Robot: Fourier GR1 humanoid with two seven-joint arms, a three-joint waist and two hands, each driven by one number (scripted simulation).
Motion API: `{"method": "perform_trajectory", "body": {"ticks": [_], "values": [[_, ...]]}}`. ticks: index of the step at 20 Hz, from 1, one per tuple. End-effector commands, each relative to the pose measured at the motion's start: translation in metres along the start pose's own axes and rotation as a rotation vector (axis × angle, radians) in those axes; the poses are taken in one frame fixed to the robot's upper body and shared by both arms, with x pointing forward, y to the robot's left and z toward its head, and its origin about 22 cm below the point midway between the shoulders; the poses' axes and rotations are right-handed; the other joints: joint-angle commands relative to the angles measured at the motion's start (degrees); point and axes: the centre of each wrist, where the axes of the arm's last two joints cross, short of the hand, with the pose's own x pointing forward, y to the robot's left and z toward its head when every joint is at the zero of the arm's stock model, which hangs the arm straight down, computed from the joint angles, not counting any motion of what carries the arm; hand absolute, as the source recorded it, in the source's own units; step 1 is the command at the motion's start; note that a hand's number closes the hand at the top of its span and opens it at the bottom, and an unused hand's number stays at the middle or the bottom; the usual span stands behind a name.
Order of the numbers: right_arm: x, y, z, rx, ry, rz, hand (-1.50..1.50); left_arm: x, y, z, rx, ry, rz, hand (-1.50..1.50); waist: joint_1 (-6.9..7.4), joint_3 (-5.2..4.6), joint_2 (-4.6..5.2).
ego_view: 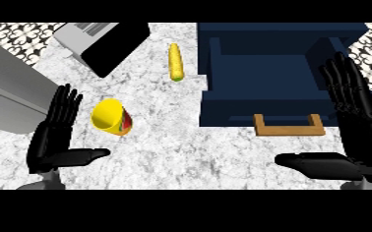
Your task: Pick up the cup, place it into the drawer and close the drawer
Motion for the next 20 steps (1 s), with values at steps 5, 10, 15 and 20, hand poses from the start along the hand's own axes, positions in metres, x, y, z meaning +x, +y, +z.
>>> {"method": "perform_trajectory", "body": {"ticks": [5,10,15,20], "values": [[0.001,-0.003,0.0,0.005,0.009,-0.002,-1.5,-0.059,0.025,0.01,0.05,0.082,-0.059,-1.5,-0.02,-0.01,-0.02],[0.003,-0.01,0.006,0.007,-0.003,-0.006,-1.5,-0.071,0.023,-0.022,0.058,0.079,-0.017,-1.5,-0.37,-0.02,0.04],[0.006,0.009,0.005,-0.01,-0.005,-0.017,-1.5,-0.098,0.021,0.011,0.076,0.068,-0.023,-1.5,-0.01,0.0,-0.05],[-0.012,-0.006,-0.019,0.004,-0.015,-0.015,-1.5,-0.102,0.054,-0.011,0.101,0.03,-0.013,-1.5,-0.34,-0.06,0.2]]}}
